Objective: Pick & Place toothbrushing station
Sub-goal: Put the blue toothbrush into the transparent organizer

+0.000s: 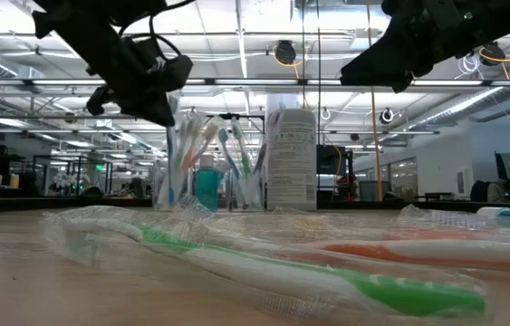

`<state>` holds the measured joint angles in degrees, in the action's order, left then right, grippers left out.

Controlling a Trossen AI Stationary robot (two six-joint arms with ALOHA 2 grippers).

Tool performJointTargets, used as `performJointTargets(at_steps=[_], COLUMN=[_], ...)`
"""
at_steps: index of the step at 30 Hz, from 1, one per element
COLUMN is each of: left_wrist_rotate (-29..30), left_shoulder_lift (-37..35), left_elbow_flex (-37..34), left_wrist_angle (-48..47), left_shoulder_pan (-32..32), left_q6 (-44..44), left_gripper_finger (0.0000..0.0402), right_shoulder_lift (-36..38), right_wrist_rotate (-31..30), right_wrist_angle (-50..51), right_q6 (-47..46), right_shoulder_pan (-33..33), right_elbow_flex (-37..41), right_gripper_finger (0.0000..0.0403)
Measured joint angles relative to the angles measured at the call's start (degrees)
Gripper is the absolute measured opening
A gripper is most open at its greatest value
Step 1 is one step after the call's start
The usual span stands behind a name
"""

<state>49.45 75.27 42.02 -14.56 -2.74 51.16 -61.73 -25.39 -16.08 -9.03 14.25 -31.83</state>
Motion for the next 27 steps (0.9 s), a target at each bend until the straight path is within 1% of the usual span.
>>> performJointTargets(at_steps=[4, 9, 15, 18, 23, 27], left_wrist_rotate=[-4.4, -4.4, -4.9, -5.7, -8.6, -9.0], left_shoulder_lift=[0.0, 0.0, 0.0, 0.0, 0.0, 0.0], left_elbow_flex=[-0.7, -0.7, -0.7, -0.6, -0.6, -0.6], left_wrist_angle=[-0.3, -0.1, 1.4, 1.4, 1.4, 1.4], left_shoulder_pan=[0.7, 1.4, 2.4, 3.7, 6.3, 7.6], left_q6=[-0.8, -1.1, -8.8, -9.3, -9.1, -9.4], left_gripper_finger=[0.0066, 0.0080, 0.0083, 0.0093, 0.0144, 0.0190], right_shoulder_lift=[0.0, 0.0, 0.0, 0.0, 0.0, 0.0], right_wrist_rotate=[0.0, 0.0, 0.0, 0.0, 0.0, 0.0], right_wrist_angle=[0.0, -0.4, -0.4, -0.4, -0.4, -0.4], right_q6=[0.7, -0.8, -1.4, -1.4, -1.4, -1.5], right_shoulder_pan=[-0.7, -2.3, -3.4, -3.4, -3.4, -3.4], right_elbow_flex=[0.0, 0.0, 0.0, 0.0, 0.0, 0.0], right_gripper_finger=[0.0116, 0.0116, 0.0116, 0.0116, 0.0116, 0.0116])
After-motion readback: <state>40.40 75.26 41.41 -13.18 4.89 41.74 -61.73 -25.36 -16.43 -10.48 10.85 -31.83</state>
